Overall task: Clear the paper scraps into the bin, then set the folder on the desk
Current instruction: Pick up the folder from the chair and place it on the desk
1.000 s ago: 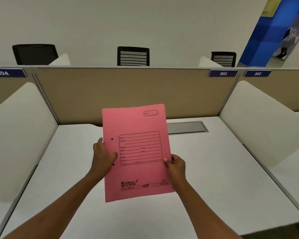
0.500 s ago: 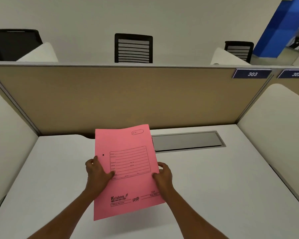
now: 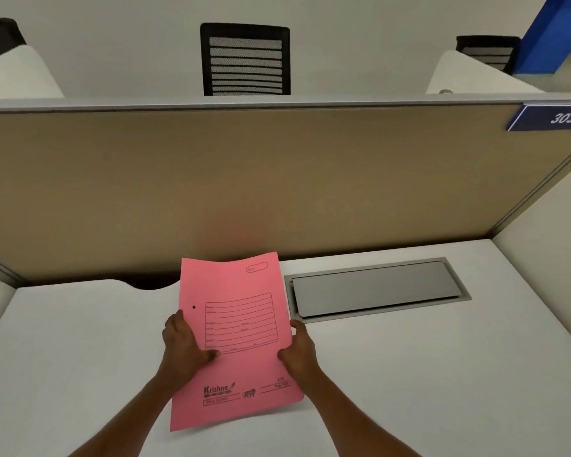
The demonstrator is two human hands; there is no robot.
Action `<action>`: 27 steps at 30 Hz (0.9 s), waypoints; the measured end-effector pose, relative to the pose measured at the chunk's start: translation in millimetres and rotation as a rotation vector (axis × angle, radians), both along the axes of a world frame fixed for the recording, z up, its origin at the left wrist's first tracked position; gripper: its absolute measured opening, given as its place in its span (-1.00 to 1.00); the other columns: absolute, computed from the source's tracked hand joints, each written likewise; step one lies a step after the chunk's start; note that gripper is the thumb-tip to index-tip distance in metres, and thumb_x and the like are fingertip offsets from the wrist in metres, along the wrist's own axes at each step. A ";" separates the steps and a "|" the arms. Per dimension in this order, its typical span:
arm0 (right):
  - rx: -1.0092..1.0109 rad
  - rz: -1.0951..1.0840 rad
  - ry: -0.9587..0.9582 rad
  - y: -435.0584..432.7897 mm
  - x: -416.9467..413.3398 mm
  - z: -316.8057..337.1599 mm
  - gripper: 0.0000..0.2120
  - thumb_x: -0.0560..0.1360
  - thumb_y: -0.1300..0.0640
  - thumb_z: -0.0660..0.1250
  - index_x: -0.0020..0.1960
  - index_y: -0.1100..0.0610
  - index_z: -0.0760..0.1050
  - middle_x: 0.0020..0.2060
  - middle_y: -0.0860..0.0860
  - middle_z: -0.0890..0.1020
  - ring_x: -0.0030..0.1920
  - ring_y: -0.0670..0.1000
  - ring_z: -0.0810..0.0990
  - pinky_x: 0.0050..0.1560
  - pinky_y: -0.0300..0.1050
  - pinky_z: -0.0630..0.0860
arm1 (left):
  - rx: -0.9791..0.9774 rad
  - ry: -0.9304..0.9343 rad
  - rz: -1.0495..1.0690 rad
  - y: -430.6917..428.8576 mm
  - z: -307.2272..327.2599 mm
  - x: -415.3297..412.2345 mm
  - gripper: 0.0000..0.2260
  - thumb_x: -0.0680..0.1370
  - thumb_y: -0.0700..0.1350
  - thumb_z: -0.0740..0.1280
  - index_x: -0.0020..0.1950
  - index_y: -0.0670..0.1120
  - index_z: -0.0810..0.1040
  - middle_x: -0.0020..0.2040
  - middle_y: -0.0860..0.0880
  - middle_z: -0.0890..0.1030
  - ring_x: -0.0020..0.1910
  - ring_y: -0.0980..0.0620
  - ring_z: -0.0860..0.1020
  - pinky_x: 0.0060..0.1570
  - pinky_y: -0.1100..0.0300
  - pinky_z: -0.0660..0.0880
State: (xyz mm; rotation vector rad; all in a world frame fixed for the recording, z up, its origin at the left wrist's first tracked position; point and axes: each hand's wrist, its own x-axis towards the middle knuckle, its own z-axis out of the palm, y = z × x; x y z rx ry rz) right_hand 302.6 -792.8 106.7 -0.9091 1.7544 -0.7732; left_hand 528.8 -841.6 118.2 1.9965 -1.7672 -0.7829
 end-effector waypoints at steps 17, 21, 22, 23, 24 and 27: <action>-0.024 0.019 0.143 -26.4 -7.3 -36.3 -0.63 0.31 0.34 0.33 0.10 0.15 0.44 -0.06 0.04 0.61 -0.07 0.04 0.60 -0.14 -0.18 0.59 | 0.142 -0.125 -0.012 -31.0 -27.7 -11.7 -0.04 0.19 -0.04 0.64 0.38 -0.22 0.13 0.29 -0.24 0.32 0.27 -0.21 0.33 0.15 -0.13 0.45; 0.006 0.035 0.181 -26.7 -7.6 -36.7 -0.55 0.28 0.31 0.36 0.13 0.11 0.37 0.01 0.06 0.51 0.01 0.07 0.53 -0.07 -0.11 0.58 | 0.198 -0.208 -0.021 -33.9 -29.5 -14.7 -0.04 0.20 0.08 0.62 0.38 -0.19 0.12 0.28 -0.20 0.37 0.25 -0.19 0.41 0.13 -0.14 0.44; 0.009 0.043 0.202 -25.6 -7.4 -37.9 -0.52 0.28 0.30 0.38 0.16 0.10 0.36 0.02 0.06 0.50 0.04 0.08 0.52 -0.04 -0.10 0.57 | 0.205 -0.222 -0.029 -33.6 -30.0 -15.5 -0.04 0.21 0.11 0.61 0.38 -0.18 0.12 0.28 -0.19 0.37 0.24 -0.19 0.42 0.13 -0.15 0.44; 0.009 0.049 0.235 -24.5 -7.2 -38.1 -0.47 0.27 0.27 0.39 0.20 0.08 0.34 0.04 0.06 0.49 0.07 0.10 0.51 0.01 -0.05 0.57 | 0.210 -0.235 -0.036 -33.2 -30.9 -16.0 -0.04 0.22 0.13 0.60 0.38 -0.17 0.11 0.29 -0.18 0.38 0.25 -0.19 0.42 0.14 -0.16 0.45; 0.016 0.067 0.280 -23.0 -7.3 -37.9 -0.41 0.28 0.23 0.40 0.26 0.06 0.29 0.08 0.07 0.47 0.12 0.12 0.48 0.09 0.01 0.54 | 0.212 -0.253 -0.049 -32.4 -30.9 -17.2 -0.05 0.24 0.15 0.58 0.39 -0.17 0.10 0.31 -0.18 0.37 0.26 -0.19 0.42 0.16 -0.18 0.45; 0.044 0.132 0.428 -16.1 -9.6 -29.8 -0.24 0.32 0.16 0.40 0.42 0.02 0.12 0.26 0.09 0.37 0.25 0.17 0.35 0.23 0.11 0.38 | 0.184 -0.369 -0.167 -25.5 -27.9 -25.8 -0.07 0.36 0.19 0.47 0.46 -0.19 0.01 0.45 -0.23 0.21 0.42 -0.24 0.24 0.28 -0.25 0.35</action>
